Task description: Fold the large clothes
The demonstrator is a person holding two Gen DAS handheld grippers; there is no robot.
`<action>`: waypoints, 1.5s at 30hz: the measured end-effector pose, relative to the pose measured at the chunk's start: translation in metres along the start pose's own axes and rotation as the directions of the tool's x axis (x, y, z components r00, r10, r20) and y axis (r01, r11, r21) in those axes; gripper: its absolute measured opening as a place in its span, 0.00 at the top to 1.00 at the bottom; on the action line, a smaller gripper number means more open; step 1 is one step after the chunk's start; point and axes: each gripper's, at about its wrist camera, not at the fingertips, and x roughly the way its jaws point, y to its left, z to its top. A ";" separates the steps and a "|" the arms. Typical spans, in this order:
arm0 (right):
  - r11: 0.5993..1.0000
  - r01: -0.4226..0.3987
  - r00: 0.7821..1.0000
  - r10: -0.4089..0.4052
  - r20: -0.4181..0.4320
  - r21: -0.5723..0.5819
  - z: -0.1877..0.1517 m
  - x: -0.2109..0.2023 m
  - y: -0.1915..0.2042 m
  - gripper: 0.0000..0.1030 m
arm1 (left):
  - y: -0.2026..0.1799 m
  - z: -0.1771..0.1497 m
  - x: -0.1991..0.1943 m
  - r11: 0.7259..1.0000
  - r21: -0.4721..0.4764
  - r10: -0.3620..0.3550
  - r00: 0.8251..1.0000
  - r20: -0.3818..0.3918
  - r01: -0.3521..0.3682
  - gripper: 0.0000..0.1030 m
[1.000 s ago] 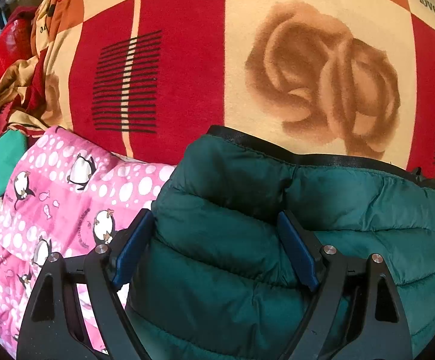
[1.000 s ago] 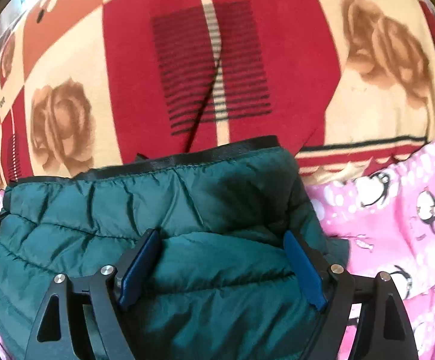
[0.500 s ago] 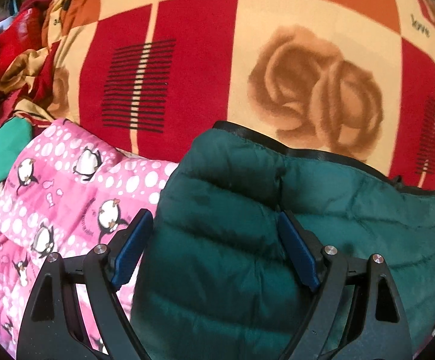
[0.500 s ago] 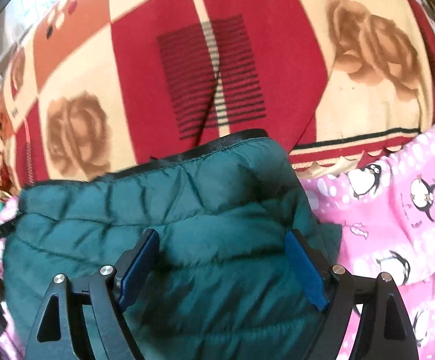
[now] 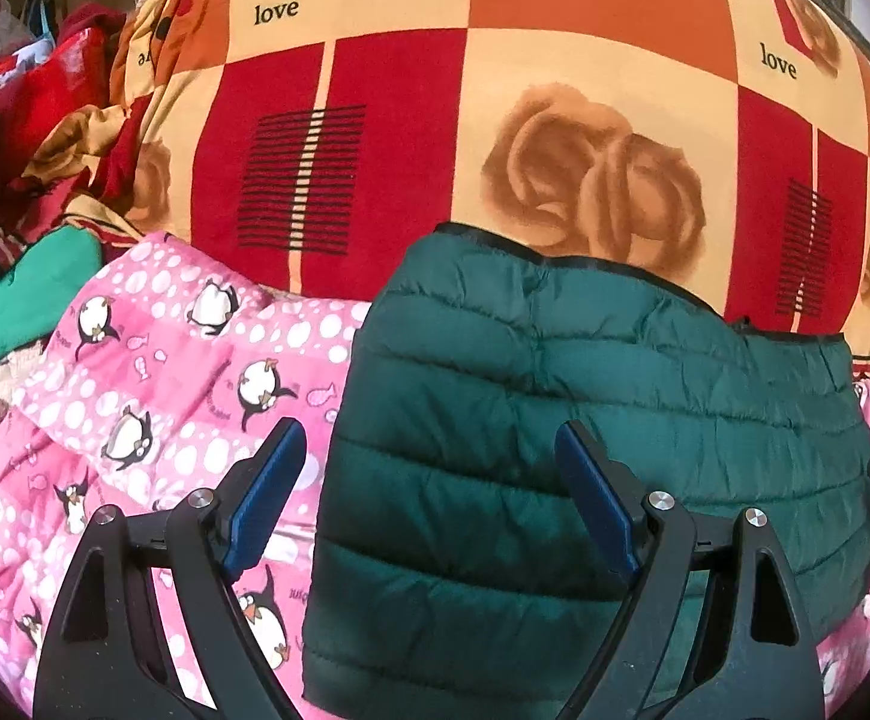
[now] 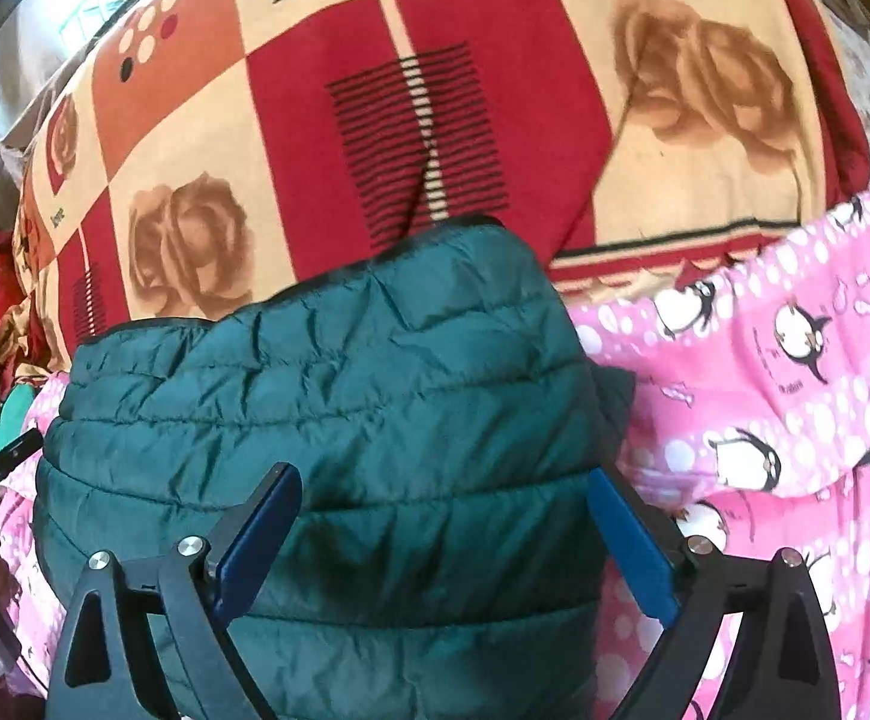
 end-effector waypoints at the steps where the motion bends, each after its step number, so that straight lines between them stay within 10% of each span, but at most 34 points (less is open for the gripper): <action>1: 1.000 0.004 1.000 -0.004 -0.005 0.003 -0.001 0.001 -0.001 0.08 | 0.001 -0.002 0.001 1.000 -0.002 0.001 1.000 -0.004 -0.001 0.17; 9: 0.999 0.026 0.999 -0.026 -0.019 0.018 -0.002 0.008 -0.013 0.07 | 0.008 -0.008 0.010 1.000 -0.020 -0.014 0.999 -0.032 0.014 0.17; 15: 0.998 0.023 0.999 -0.021 -0.042 0.059 -0.002 0.019 -0.031 0.00 | 0.027 -0.015 0.028 0.981 -0.120 -0.160 0.984 -0.076 0.150 0.17; 29: 0.971 -0.195 0.967 0.214 -0.138 0.140 0.006 0.070 -0.059 0.00 | 0.059 -0.031 0.076 0.823 -0.386 -0.490 0.864 -0.115 0.416 0.00; 40: 0.926 -0.328 0.910 0.362 -0.200 0.186 -0.001 0.094 -0.061 0.00 | 0.045 -0.023 0.083 0.844 -0.315 -0.500 0.849 -0.171 0.433 0.01; 45: 0.937 -0.343 0.922 0.350 -0.165 0.073 -0.006 0.076 -0.039 0.20 | 0.024 -0.019 0.061 0.886 -0.207 -0.445 0.885 -0.134 0.414 0.35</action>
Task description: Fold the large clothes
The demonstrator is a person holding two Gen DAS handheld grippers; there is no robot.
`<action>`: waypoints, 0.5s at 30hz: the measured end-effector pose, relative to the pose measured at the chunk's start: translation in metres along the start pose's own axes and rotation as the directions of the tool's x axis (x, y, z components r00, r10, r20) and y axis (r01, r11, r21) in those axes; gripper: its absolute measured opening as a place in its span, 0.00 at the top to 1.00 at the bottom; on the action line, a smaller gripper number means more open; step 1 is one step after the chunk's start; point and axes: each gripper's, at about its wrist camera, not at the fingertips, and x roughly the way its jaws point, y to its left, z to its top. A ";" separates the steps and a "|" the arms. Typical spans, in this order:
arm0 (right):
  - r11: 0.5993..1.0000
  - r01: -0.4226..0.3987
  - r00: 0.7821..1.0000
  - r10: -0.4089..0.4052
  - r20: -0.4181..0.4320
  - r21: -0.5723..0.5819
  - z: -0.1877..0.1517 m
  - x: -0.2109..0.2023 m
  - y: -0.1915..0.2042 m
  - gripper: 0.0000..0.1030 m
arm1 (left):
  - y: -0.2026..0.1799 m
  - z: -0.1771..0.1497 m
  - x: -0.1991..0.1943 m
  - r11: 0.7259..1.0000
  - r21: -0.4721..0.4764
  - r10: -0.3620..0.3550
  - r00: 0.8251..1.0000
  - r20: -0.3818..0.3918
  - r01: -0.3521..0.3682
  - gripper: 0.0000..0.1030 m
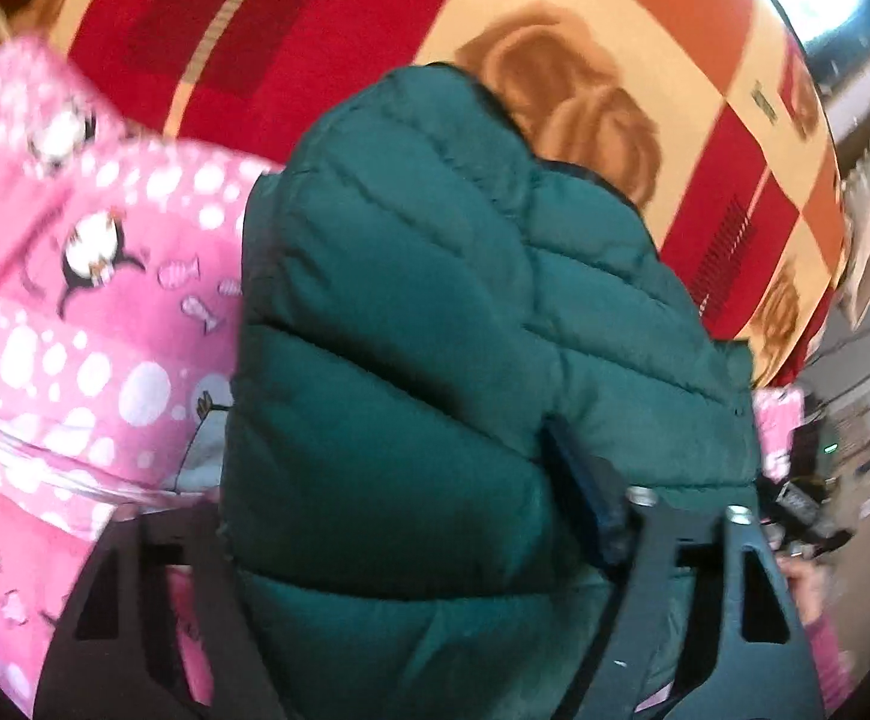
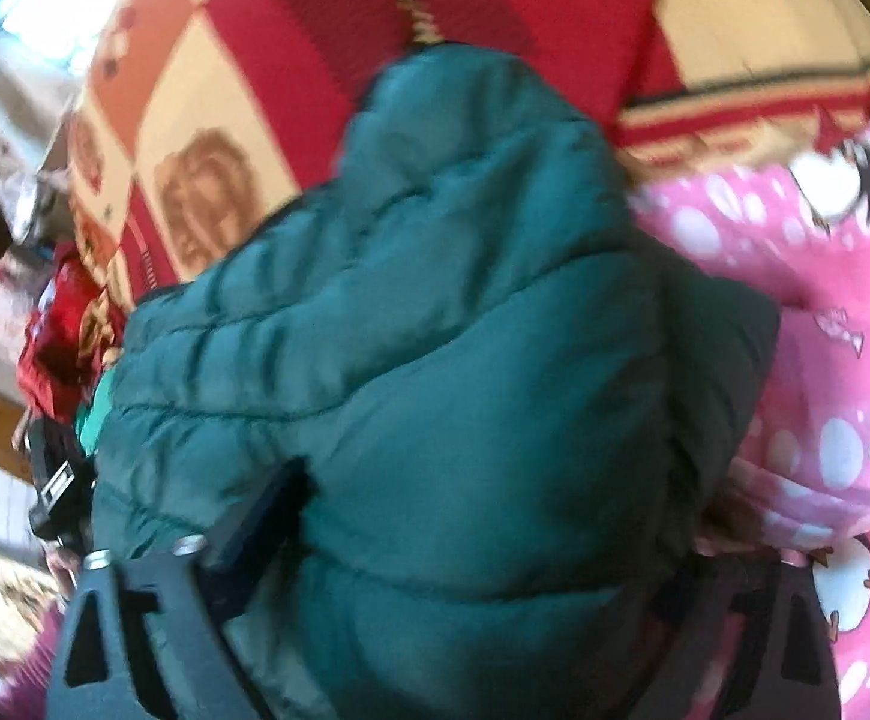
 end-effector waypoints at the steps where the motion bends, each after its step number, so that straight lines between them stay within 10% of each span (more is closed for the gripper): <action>1: 1.000 0.015 1.000 -0.015 0.012 -0.018 -0.002 -0.004 0.005 0.24 | -0.006 -0.001 -0.003 1.000 0.019 0.015 1.000 0.014 -0.015 0.42; 6: 0.998 0.042 0.997 -0.040 0.059 -0.043 -0.009 -0.027 0.019 0.49 | -0.025 -0.001 -0.030 0.997 0.063 0.043 0.997 0.068 -0.047 0.60; 15: 0.998 -0.006 0.992 0.014 0.124 -0.061 -0.034 -0.086 0.051 0.57 | -0.043 -0.023 -0.095 0.995 0.105 -0.002 0.998 0.063 -0.005 0.64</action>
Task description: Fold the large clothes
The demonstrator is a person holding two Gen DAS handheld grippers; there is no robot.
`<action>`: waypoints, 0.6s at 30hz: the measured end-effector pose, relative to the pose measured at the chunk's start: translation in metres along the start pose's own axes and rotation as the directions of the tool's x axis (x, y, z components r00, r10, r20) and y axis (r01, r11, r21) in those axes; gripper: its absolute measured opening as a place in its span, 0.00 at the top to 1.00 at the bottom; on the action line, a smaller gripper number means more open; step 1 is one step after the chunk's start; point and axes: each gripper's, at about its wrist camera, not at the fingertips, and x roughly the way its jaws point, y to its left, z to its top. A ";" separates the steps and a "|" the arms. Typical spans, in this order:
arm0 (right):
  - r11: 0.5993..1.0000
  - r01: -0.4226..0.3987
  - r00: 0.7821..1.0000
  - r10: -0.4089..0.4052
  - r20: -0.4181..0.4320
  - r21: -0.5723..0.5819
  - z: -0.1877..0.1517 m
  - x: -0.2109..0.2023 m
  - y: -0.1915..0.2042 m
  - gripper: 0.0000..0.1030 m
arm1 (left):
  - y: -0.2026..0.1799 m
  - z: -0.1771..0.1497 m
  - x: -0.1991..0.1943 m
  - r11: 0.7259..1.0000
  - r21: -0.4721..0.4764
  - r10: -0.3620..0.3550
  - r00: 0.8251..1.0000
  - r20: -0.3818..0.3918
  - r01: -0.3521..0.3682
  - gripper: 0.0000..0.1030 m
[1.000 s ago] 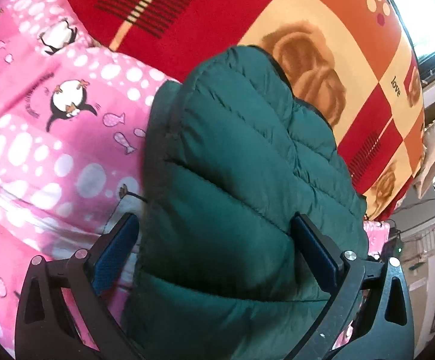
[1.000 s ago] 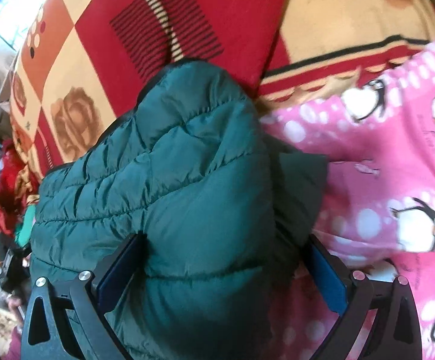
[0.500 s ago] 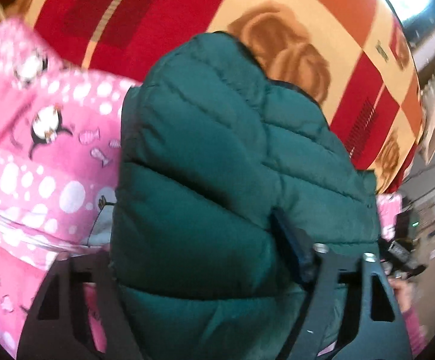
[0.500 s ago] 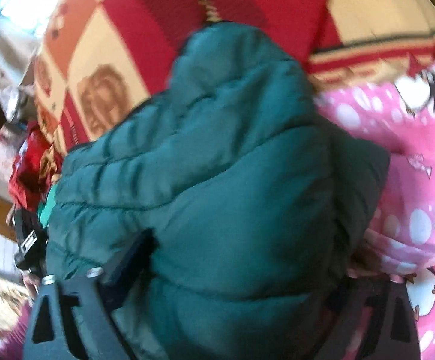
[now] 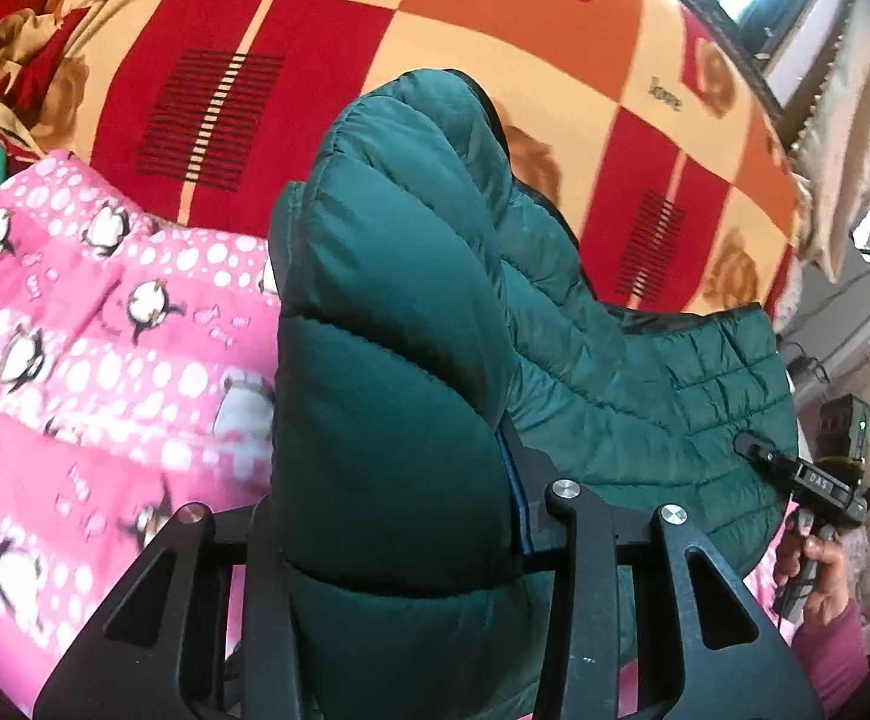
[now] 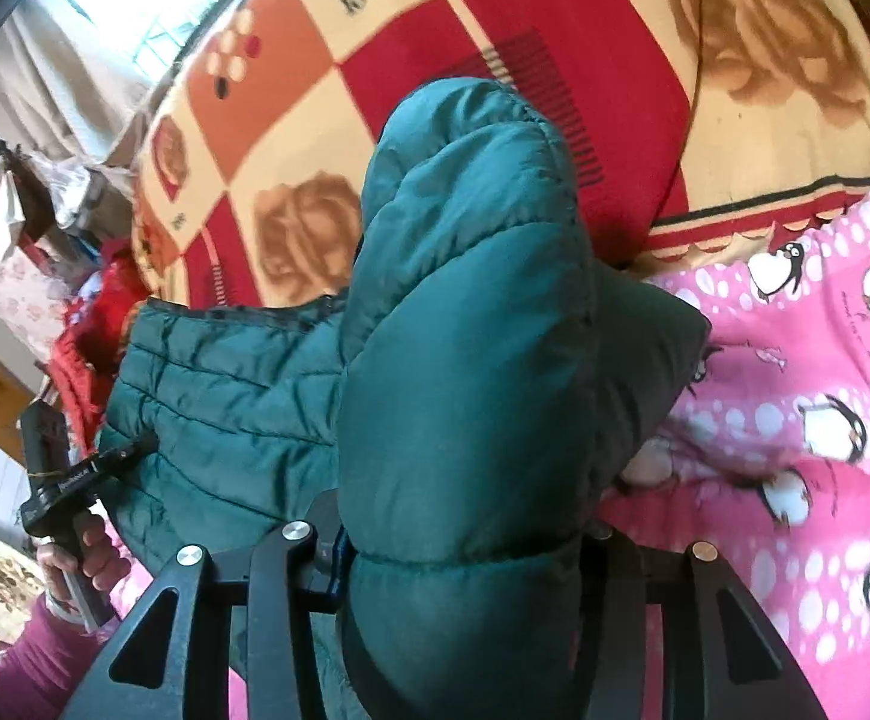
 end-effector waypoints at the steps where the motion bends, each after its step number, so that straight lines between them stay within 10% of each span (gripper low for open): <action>1: 1.000 -0.005 1.000 0.005 -0.001 -0.003 -0.004 -0.006 0.005 0.57 | 0.001 -0.004 -0.008 1.000 -0.003 -0.006 1.000 -0.005 0.006 0.64; 10: 1.000 -0.025 0.996 0.026 -0.085 0.018 -0.073 -0.057 0.013 0.56 | 0.002 -0.069 -0.060 1.000 -0.018 -0.013 0.994 -0.111 0.011 0.62; 18: 0.983 0.153 0.984 -0.142 -0.109 0.099 -0.130 -0.038 -0.019 0.19 | 0.032 -0.103 -0.034 0.990 -0.094 0.094 0.985 -0.146 -0.109 0.17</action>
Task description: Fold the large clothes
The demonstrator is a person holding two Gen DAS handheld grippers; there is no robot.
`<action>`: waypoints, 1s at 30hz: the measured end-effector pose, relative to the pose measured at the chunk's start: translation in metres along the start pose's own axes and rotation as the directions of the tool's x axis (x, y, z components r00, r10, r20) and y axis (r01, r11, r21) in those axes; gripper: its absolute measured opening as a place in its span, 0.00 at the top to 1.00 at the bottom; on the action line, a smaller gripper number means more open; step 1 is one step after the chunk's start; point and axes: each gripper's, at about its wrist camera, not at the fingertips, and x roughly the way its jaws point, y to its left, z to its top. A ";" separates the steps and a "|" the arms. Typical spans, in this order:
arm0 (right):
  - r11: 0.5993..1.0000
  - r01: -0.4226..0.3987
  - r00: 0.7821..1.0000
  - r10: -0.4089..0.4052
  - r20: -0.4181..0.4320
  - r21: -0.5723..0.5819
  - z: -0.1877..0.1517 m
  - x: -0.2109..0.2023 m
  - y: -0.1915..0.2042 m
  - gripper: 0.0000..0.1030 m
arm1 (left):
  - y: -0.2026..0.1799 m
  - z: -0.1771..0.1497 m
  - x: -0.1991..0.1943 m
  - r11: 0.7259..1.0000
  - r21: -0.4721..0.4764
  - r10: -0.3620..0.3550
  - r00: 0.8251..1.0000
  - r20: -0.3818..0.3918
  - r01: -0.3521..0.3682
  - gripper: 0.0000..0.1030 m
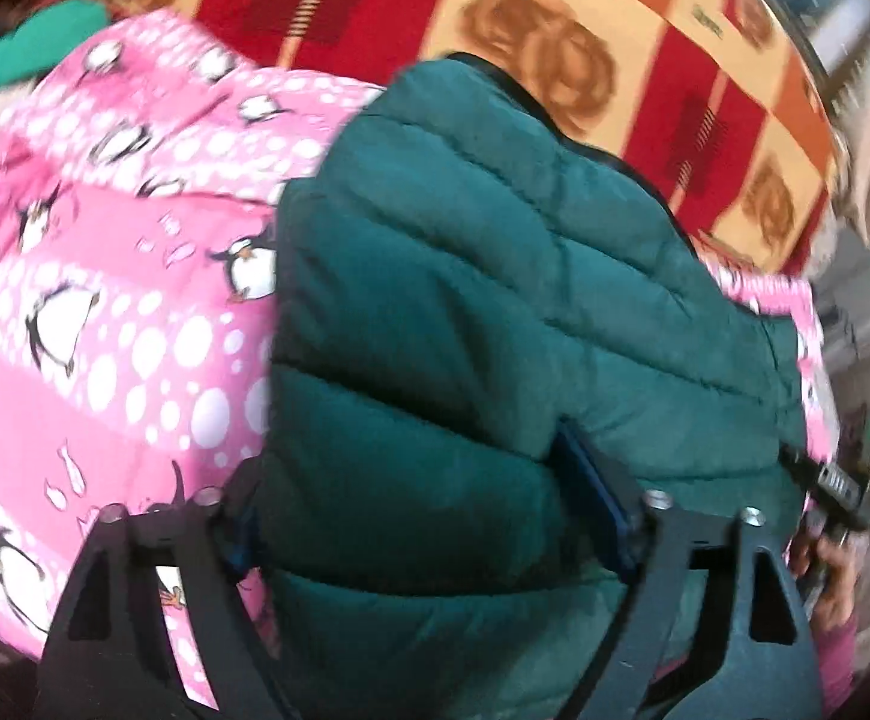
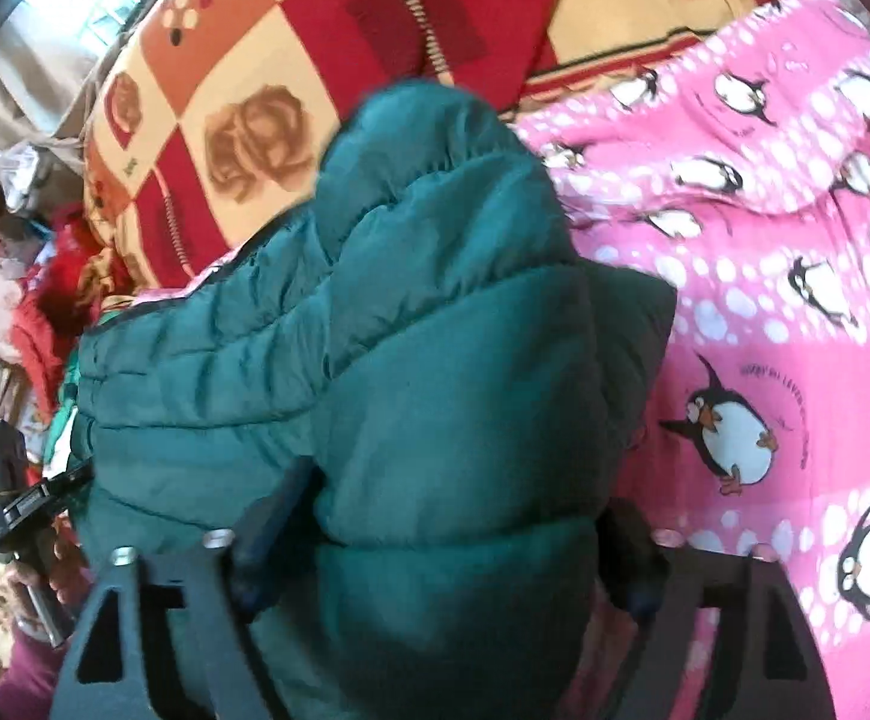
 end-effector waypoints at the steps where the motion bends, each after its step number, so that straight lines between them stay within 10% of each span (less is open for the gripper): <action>1: 1.000 0.003 1.000 -0.003 0.011 0.010 -0.001 0.000 0.000 0.19 | 0.002 -0.001 -0.004 1.000 -0.015 0.003 1.000 0.004 -0.003 0.17; 19: 0.957 0.282 0.938 -0.259 0.229 -0.070 -0.024 -0.085 0.062 0.18 | -0.083 -0.056 -0.088 0.922 0.200 0.246 0.900 0.359 -0.332 0.18; 30: 0.944 0.313 0.920 -0.273 0.282 -0.104 -0.055 -0.069 0.118 0.18 | -0.133 -0.083 -0.063 0.896 0.269 0.241 0.895 0.376 -0.354 0.18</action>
